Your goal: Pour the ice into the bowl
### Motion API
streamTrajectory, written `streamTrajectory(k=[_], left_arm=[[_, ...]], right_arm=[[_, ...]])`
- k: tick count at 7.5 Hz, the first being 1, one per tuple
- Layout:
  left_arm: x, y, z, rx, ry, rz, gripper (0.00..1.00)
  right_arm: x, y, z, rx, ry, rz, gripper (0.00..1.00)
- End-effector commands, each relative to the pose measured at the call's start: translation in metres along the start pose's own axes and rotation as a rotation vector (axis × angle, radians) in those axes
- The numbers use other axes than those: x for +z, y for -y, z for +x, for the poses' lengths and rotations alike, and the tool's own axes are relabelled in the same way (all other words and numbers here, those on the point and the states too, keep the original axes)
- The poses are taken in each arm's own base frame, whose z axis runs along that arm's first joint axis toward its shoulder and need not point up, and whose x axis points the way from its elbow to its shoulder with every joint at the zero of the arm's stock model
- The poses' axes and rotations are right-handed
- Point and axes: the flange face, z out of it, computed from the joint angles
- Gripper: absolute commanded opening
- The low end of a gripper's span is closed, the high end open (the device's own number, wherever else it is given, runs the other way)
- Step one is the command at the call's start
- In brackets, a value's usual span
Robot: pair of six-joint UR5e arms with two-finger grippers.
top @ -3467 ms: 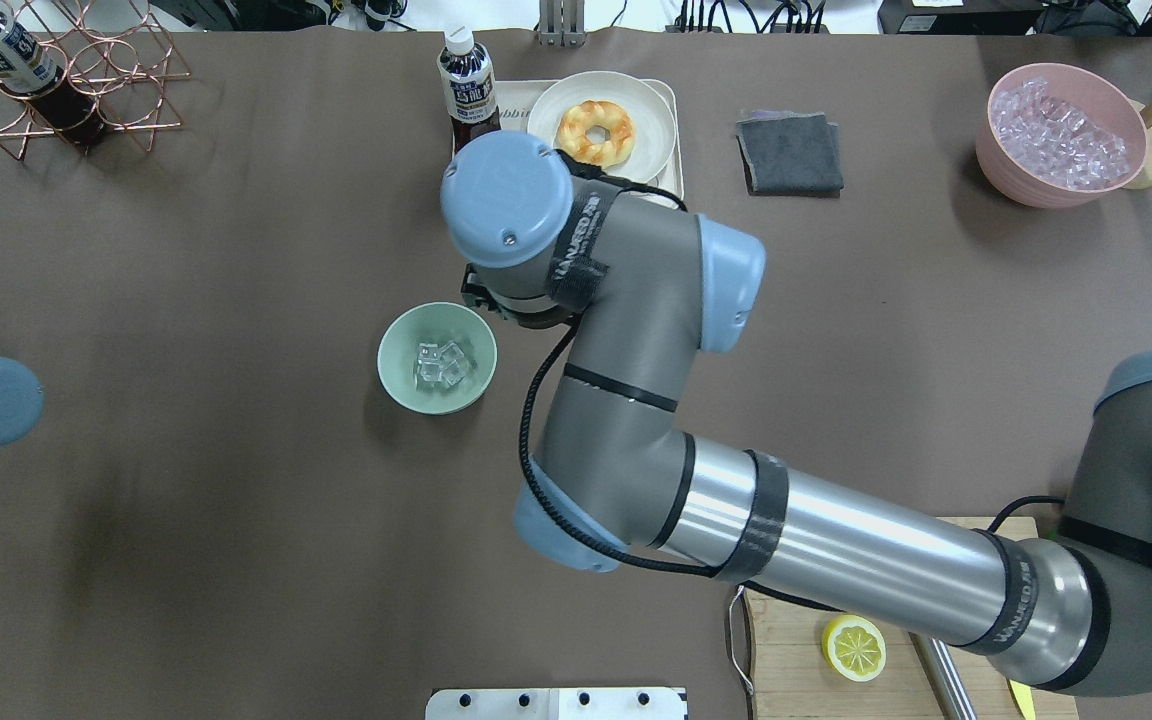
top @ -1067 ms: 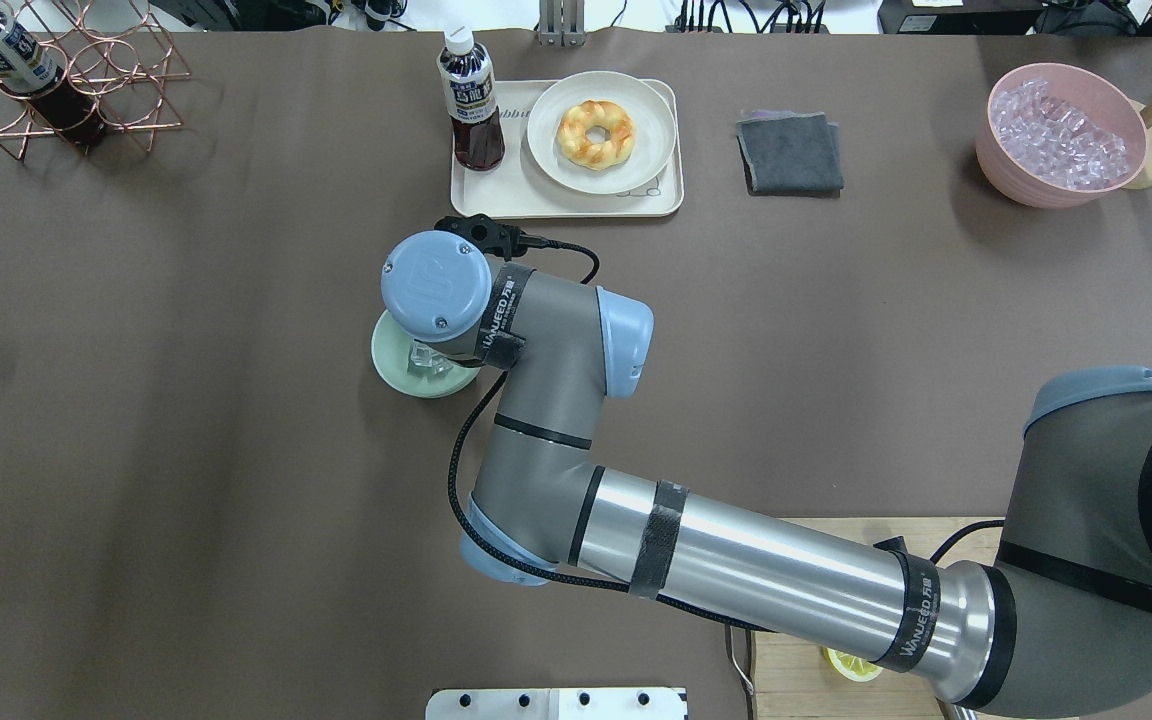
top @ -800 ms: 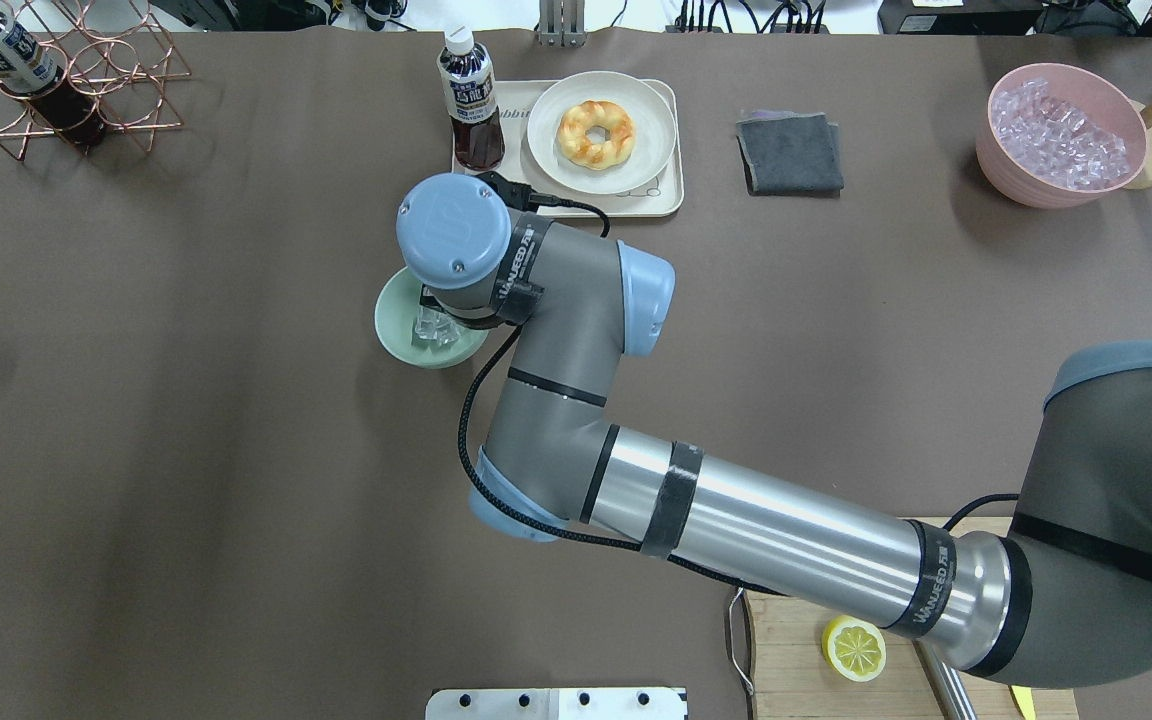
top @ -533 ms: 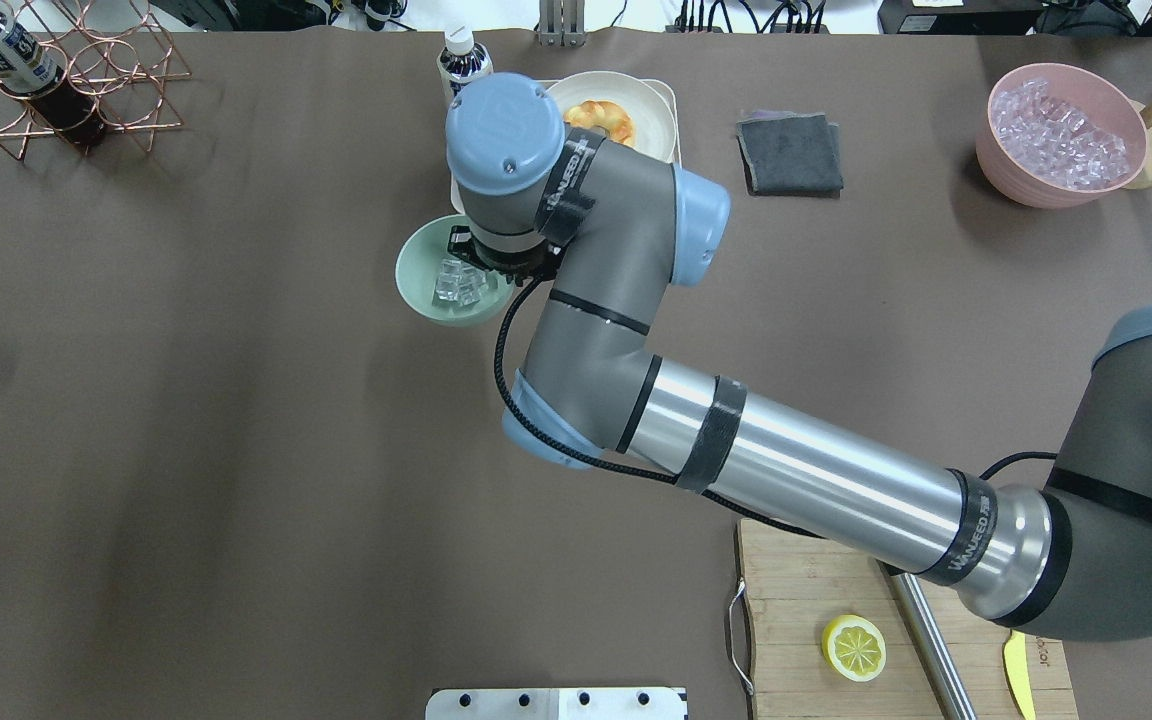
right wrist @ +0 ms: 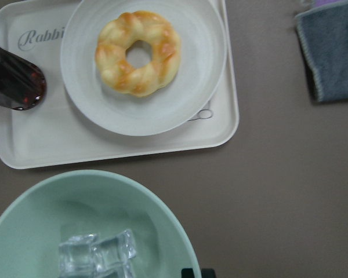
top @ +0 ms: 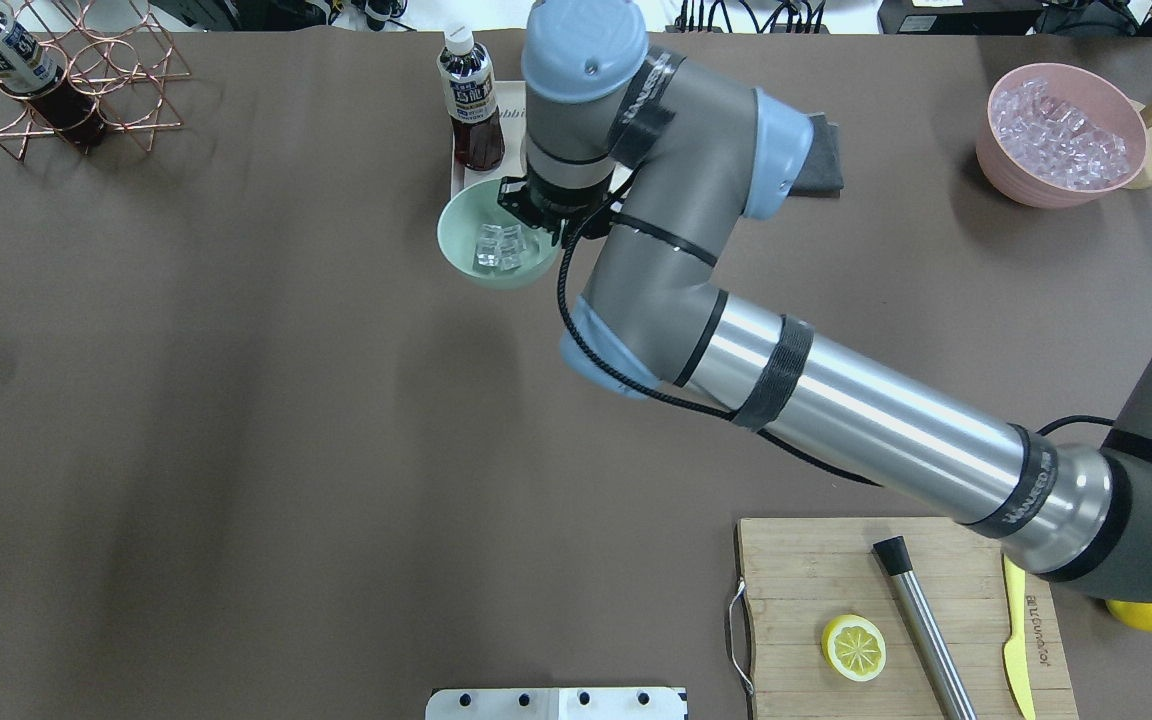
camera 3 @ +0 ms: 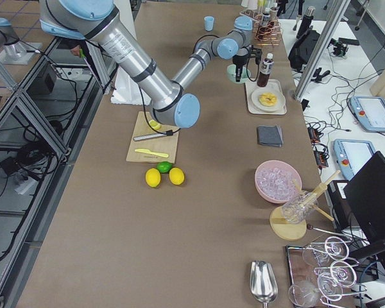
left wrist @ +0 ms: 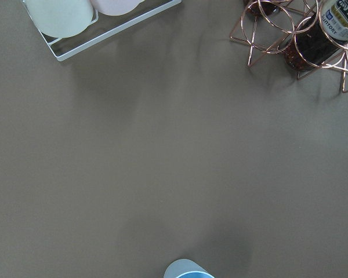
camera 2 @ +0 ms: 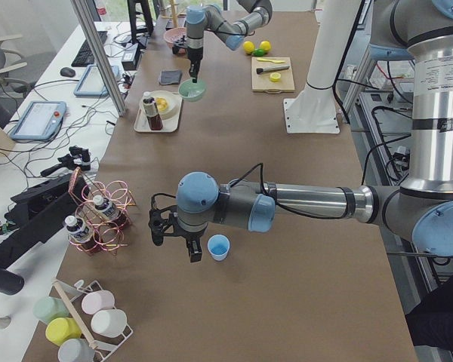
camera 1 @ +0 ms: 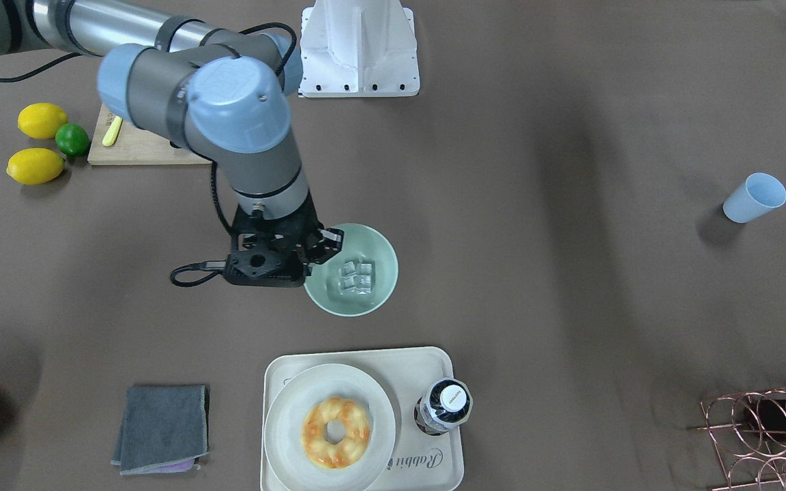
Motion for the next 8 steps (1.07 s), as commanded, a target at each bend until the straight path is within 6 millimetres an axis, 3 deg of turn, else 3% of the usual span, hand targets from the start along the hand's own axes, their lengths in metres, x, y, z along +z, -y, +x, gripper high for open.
streamTrajectory(k=[1,3,5,6,8], left_arm=[[-0.001,-0.002,0.001,-0.008,0.007,-0.002,0.97],[0.001,-0.004,-0.002,-0.012,0.008,-0.007,0.97],[0.004,-0.005,-0.006,-0.023,0.012,-0.014,0.97],[0.003,-0.005,-0.005,-0.021,0.012,-0.013,0.97],[0.004,-0.004,-0.005,-0.024,0.013,-0.016,0.97]], right_arm=[[-0.037,0.029,0.142,-0.160,-0.021,-0.017,0.00],[-0.041,0.026,0.246,-0.237,-0.073,-0.010,0.00],[-0.049,0.041,0.353,-0.274,-0.080,-0.041,0.00],[-0.055,0.046,0.393,-0.299,-0.064,-0.062,0.00],[-0.044,0.042,0.477,-0.320,-0.022,-0.026,0.00]])
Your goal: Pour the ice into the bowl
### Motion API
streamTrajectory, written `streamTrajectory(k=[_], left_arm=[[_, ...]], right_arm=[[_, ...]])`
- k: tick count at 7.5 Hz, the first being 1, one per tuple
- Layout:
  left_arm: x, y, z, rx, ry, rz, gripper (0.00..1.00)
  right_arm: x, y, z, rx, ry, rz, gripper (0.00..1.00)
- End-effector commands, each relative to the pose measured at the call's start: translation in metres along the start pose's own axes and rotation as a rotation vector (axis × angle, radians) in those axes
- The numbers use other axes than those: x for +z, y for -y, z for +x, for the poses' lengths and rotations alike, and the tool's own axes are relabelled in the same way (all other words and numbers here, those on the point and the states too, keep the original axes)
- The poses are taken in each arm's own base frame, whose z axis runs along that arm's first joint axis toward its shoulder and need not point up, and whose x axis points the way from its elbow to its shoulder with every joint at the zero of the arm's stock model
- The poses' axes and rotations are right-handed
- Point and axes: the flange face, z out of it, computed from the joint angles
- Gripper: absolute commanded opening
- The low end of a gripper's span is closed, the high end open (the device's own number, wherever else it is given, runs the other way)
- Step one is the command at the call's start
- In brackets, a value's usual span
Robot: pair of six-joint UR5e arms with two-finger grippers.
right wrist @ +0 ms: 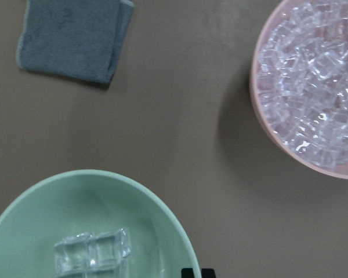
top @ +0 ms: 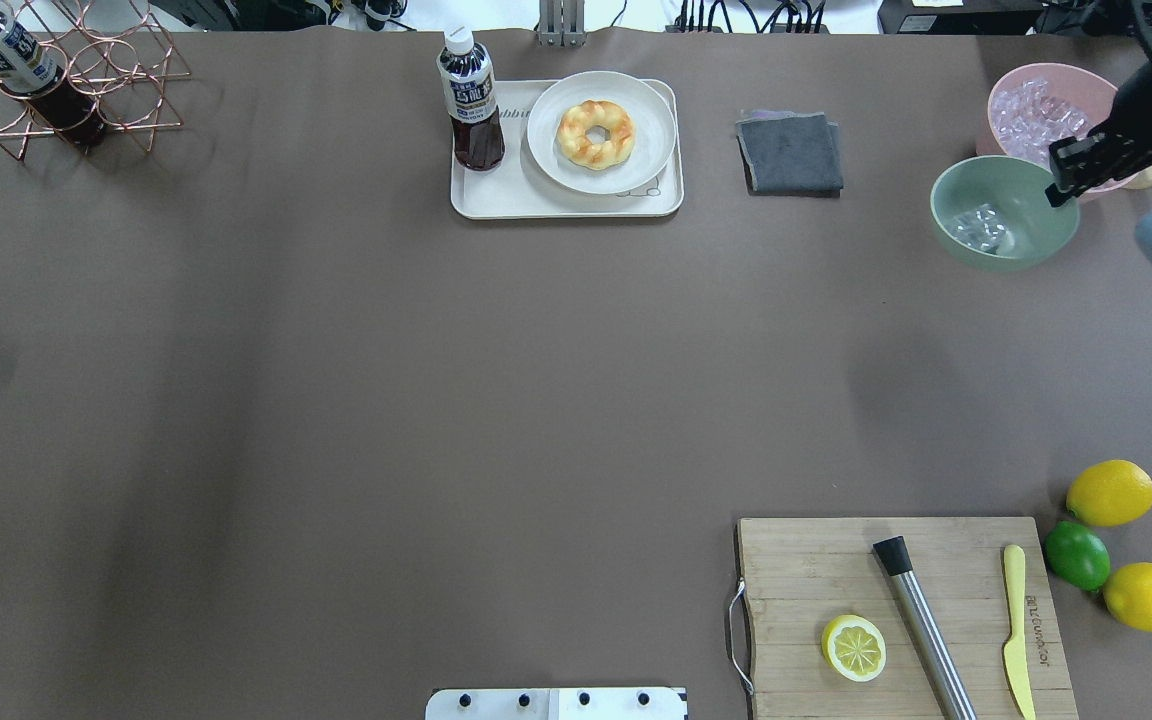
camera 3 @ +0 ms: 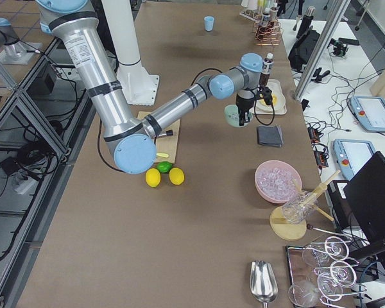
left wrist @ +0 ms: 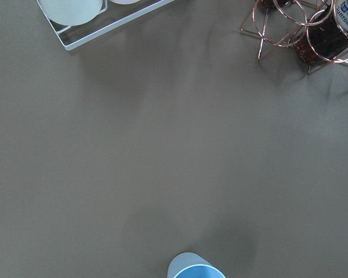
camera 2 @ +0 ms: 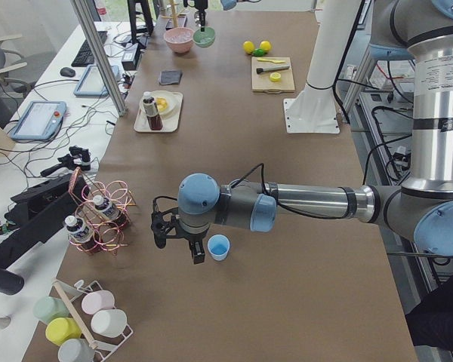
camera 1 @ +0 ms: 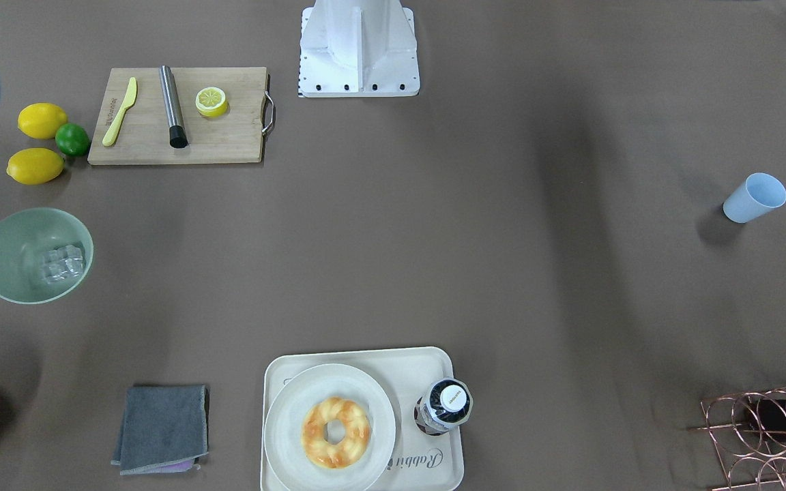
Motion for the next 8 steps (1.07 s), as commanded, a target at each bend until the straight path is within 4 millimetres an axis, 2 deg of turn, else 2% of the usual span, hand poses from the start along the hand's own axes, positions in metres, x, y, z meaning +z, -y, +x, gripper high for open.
streamTrajectory(k=[1,2,4,5,6,8], left_arm=[[-0.001,0.001,0.002,-0.009,0.002,-0.009,0.97],[-0.001,0.001,0.003,-0.012,0.003,-0.011,0.97],[-0.001,0.001,0.003,-0.011,0.004,-0.010,0.97],[-0.001,0.000,0.001,-0.013,0.006,-0.011,0.97],[-0.001,0.000,0.002,-0.010,0.006,-0.010,0.97],[-0.002,0.002,0.003,-0.009,0.005,-0.008,0.97]], right_arm=[[0.023,-0.033,0.106,-0.026,0.040,0.056,0.00],[0.030,-0.038,0.142,-0.048,0.037,0.060,0.00],[0.042,-0.044,0.201,-0.060,0.057,0.070,0.00],[0.050,-0.052,0.223,-0.062,0.072,0.074,0.00],[0.064,-0.070,0.241,-0.064,0.072,0.083,0.00],[0.079,-0.091,0.257,-0.069,0.073,0.088,0.00]])
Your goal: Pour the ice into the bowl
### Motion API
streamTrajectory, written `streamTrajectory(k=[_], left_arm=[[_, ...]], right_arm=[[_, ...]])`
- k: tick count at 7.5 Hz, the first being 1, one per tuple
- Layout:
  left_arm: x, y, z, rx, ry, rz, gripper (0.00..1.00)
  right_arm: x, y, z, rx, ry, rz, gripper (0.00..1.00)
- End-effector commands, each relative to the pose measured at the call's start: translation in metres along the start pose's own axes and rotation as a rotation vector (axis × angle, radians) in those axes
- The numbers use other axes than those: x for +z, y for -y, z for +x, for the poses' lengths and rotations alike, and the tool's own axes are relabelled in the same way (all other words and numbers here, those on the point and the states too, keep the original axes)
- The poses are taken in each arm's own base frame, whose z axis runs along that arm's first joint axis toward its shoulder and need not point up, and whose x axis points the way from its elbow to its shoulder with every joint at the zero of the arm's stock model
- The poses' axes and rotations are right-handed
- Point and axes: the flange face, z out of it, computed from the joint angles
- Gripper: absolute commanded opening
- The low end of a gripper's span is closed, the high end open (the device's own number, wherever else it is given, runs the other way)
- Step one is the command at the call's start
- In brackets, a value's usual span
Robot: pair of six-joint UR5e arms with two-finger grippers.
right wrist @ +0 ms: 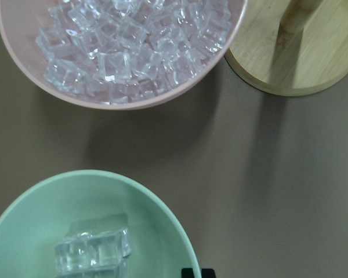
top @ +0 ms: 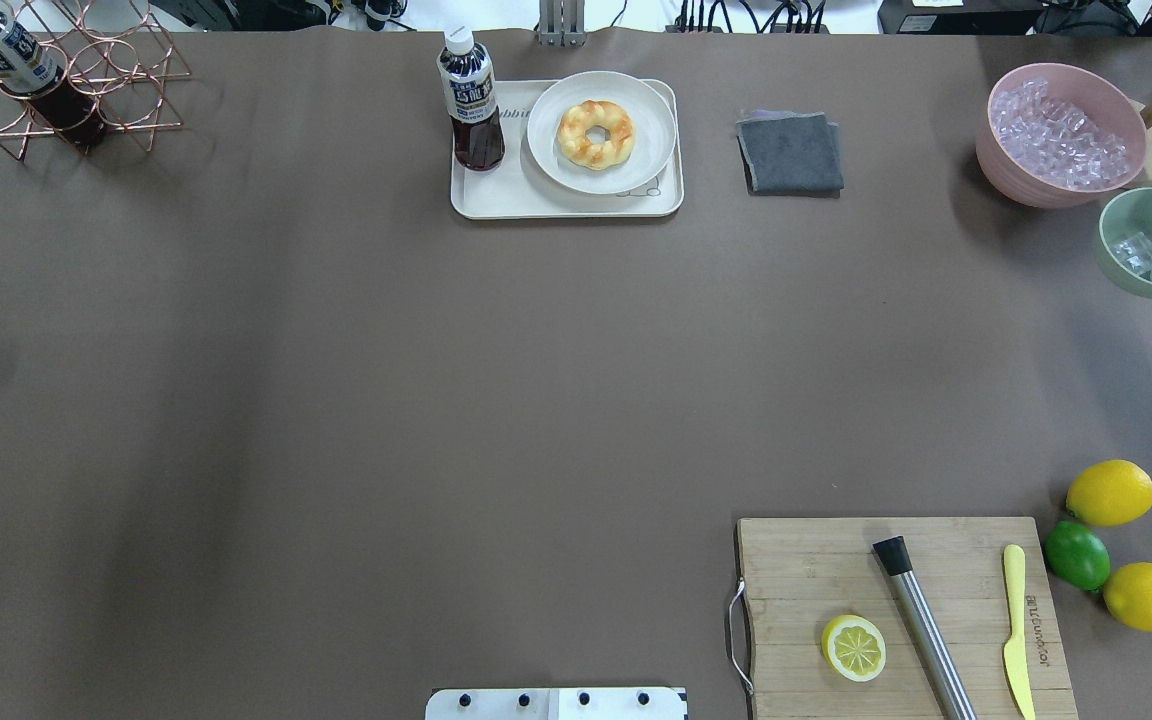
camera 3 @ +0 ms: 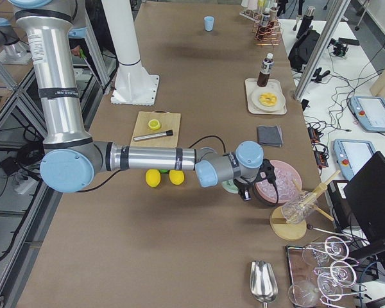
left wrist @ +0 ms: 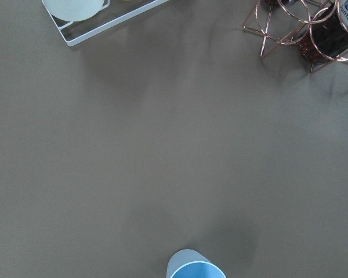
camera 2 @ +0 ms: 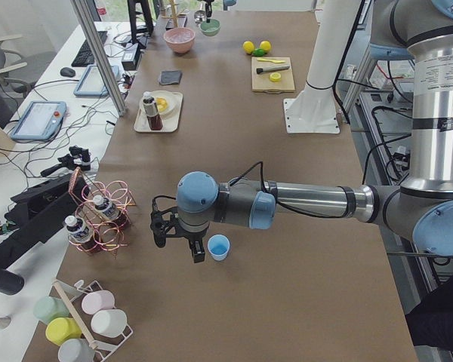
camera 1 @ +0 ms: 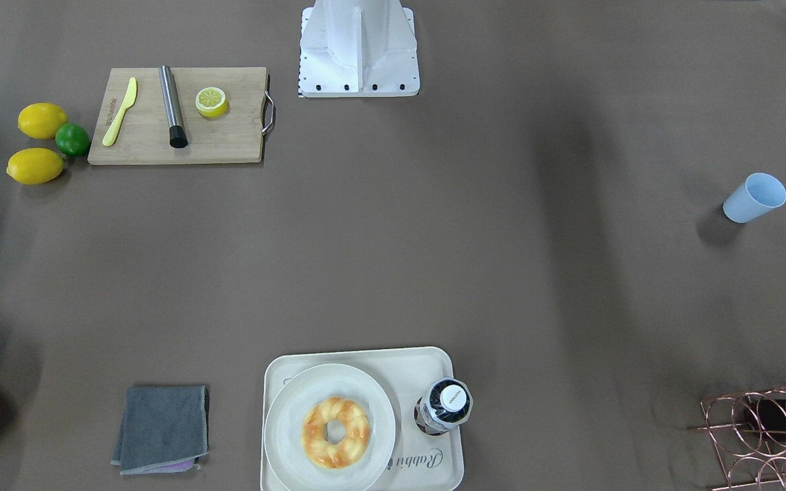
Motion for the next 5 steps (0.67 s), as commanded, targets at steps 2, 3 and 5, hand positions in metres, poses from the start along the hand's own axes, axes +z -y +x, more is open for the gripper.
streamTrajectory(k=[2,3,5], left_arm=[[0.001,0.002,0.001,0.000,0.000,0.000,0.97],[0.001,0.002,0.001,-0.001,0.002,-0.001,0.97],[0.001,0.002,0.001,-0.001,0.000,-0.001,0.97]], right_arm=[[0.015,-0.029,0.020,0.001,0.002,0.005,0.00],[0.023,-0.036,0.028,0.015,-0.001,0.012,0.00],[0.046,-0.042,0.027,0.038,0.010,0.042,0.00]])
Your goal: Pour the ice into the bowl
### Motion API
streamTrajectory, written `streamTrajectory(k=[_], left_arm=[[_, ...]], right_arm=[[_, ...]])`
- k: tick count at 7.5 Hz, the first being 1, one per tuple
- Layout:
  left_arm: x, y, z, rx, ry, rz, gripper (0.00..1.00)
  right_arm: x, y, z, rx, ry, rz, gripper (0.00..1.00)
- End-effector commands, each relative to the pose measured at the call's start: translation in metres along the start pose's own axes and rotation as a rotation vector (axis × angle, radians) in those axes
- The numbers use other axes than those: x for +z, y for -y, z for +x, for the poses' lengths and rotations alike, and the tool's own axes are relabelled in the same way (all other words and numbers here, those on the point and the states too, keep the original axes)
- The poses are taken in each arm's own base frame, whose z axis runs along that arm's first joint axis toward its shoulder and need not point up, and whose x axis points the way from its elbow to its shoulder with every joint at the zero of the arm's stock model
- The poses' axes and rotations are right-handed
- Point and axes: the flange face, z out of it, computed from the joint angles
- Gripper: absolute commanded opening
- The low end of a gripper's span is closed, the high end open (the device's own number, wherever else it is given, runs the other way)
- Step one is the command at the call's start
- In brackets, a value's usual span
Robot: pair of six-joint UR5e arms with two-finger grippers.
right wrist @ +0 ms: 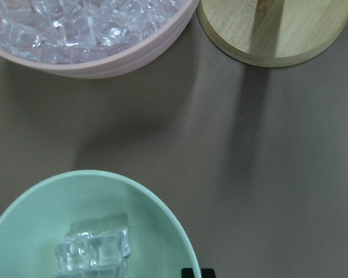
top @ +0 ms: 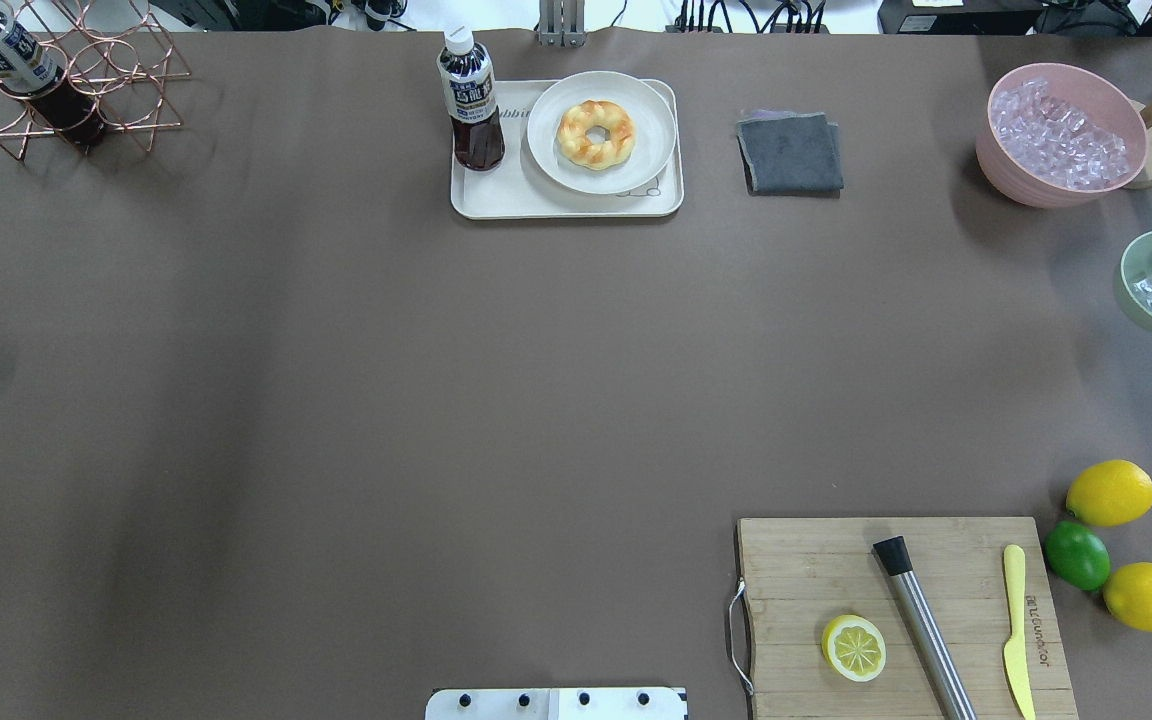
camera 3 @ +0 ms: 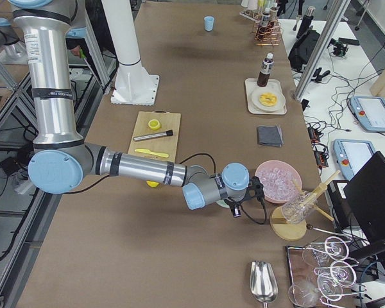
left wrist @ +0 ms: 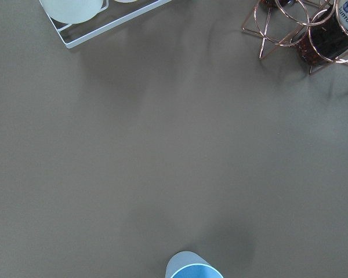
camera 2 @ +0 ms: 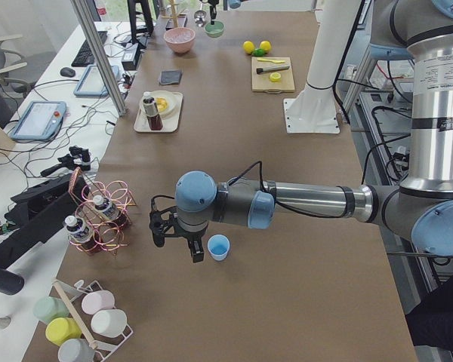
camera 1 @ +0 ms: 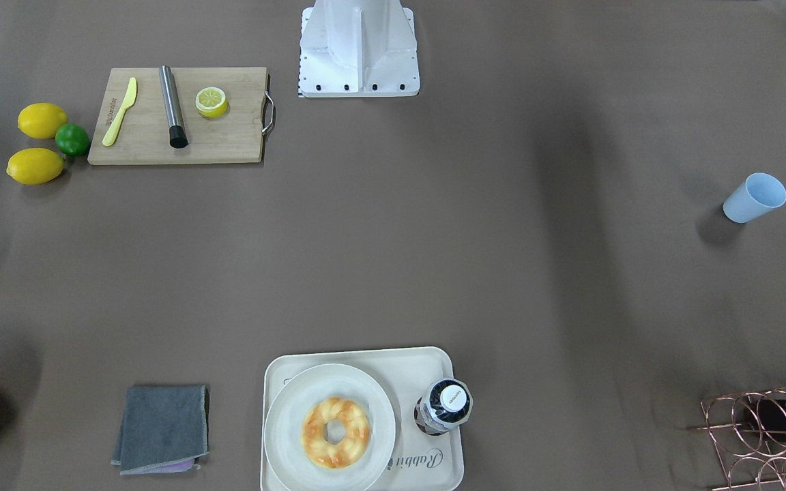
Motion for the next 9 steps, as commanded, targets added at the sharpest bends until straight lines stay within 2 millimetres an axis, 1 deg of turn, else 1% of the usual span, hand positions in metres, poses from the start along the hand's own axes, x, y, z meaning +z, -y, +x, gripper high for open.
streamTrajectory(k=[1,4,6,7,8,9], left_arm=[[0.001,0.000,-0.001,-0.002,0.000,-0.002,0.97],[0.000,0.001,0.000,-0.001,0.001,0.000,0.97],[0.002,0.000,-0.003,-0.007,0.002,-0.006,0.97],[0.002,0.000,-0.003,-0.006,0.001,-0.005,0.97],[0.003,0.000,-0.004,-0.008,0.003,-0.006,0.97],[0.002,0.001,-0.001,-0.002,0.002,-0.003,0.97]], right_arm=[[0.022,-0.007,-0.003,0.025,0.010,0.015,0.00],[0.031,-0.009,-0.014,0.058,0.022,0.019,0.00],[0.040,-0.012,-0.020,0.063,0.032,0.013,0.00],[0.047,-0.016,-0.018,0.053,0.034,0.017,0.00],[0.049,-0.016,-0.017,0.050,0.017,0.022,0.09],[0.050,-0.016,-0.016,0.051,0.006,0.025,0.38]])
